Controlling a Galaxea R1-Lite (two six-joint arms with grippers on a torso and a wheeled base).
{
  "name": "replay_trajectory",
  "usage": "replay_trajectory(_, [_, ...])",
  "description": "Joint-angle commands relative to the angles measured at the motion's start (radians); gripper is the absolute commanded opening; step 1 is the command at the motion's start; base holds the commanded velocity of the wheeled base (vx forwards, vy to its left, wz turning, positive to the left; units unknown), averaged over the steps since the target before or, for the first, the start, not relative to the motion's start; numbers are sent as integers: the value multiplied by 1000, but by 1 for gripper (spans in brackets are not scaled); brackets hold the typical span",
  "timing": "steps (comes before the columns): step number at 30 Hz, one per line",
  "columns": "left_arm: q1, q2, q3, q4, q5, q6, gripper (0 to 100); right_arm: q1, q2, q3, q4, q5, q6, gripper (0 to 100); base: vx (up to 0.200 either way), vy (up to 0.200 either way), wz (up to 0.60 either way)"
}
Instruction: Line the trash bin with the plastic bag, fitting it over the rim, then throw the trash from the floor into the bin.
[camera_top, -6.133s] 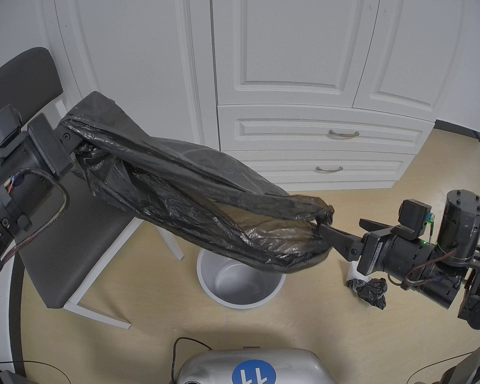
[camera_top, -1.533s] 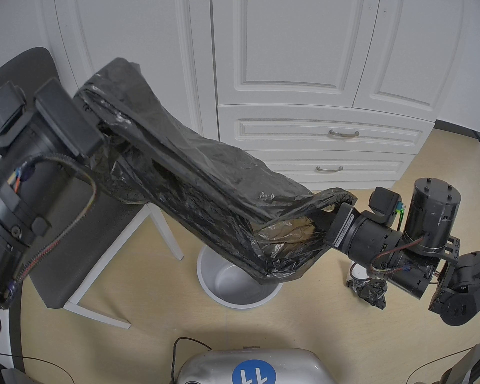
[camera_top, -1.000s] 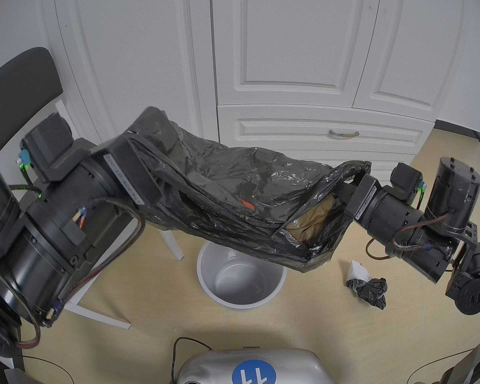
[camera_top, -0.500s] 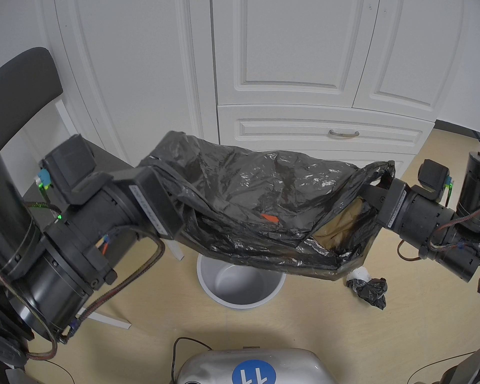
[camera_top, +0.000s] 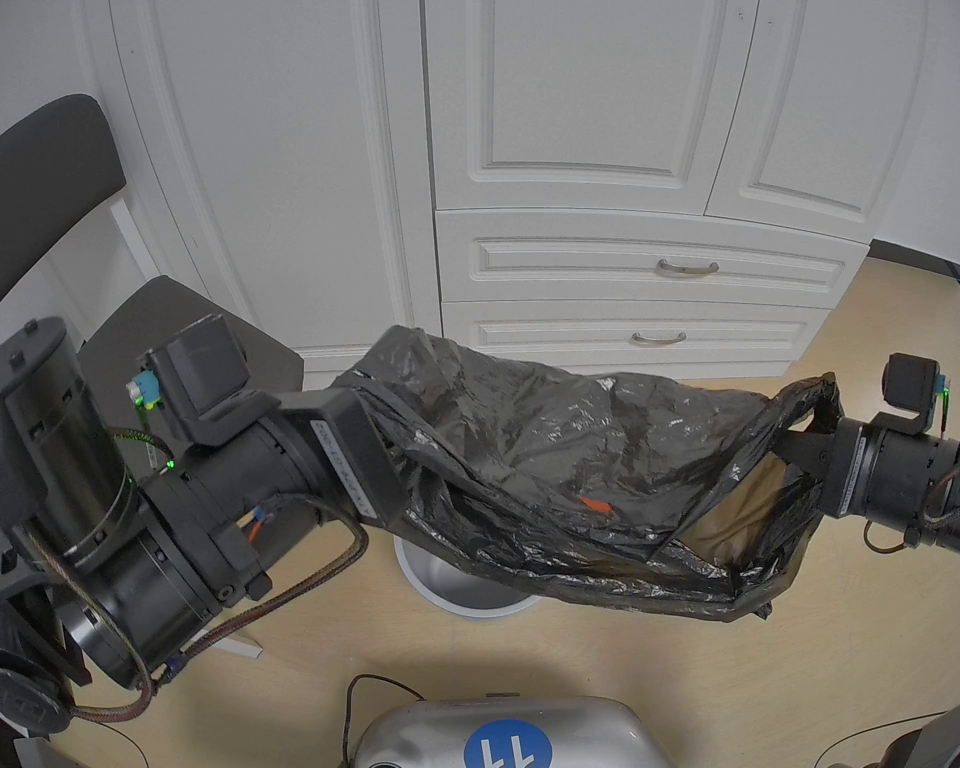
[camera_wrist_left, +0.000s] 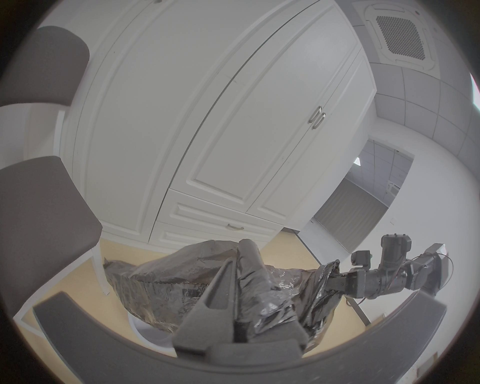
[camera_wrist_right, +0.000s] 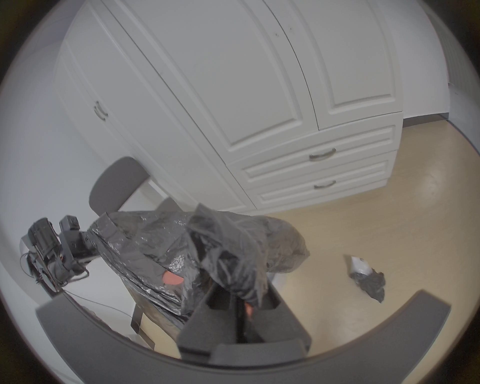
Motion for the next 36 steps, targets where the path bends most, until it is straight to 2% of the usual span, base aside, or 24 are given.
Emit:
replay_trajectory(1, [62,27,-2,72,-57,-17,0,-57,-37,-62,185,0,-58,0,0,0,0])
replay_trajectory(6, [110,77,-19,75,-80,-52,0,-94,-29,-46,241,0,-130,0,0,0,0])
replay_trajectory(9, [119,88,-23,75,-80,-55,0,-101,-26,-40,257,0,-146,0,0,0,0])
replay_trajectory(10, [141,114,-26,67,-82,-56,0,-117,-20,-23,287,0,-189,0,0,0,0])
replay_trajectory(14, [145,134,-35,66,-80,-70,0,-149,-2,7,292,0,-251,0,0,0,0])
replay_trajectory(18, [148,145,-58,66,-79,-106,0,-170,9,15,289,6,-273,0,0,0,0])
replay_trajectory(23, [150,179,-100,49,-71,-158,0,-172,43,3,260,3,-258,0,0,0,0])
replay_trajectory(28, [153,226,-128,-59,-67,-241,0,-173,103,7,90,-19,-170,0,0,0,0])
replay_trajectory(31, [160,237,-128,-102,-65,-244,0,-172,139,4,1,-57,-139,0,0,0,0])
replay_trajectory(32, [162,241,-128,-135,-64,-245,0,-172,166,3,-75,-86,-118,0,0,0,0])
replay_trajectory(36, [162,238,-128,-174,-62,-244,0,-172,216,4,-257,-108,-75,0,0,0,0])
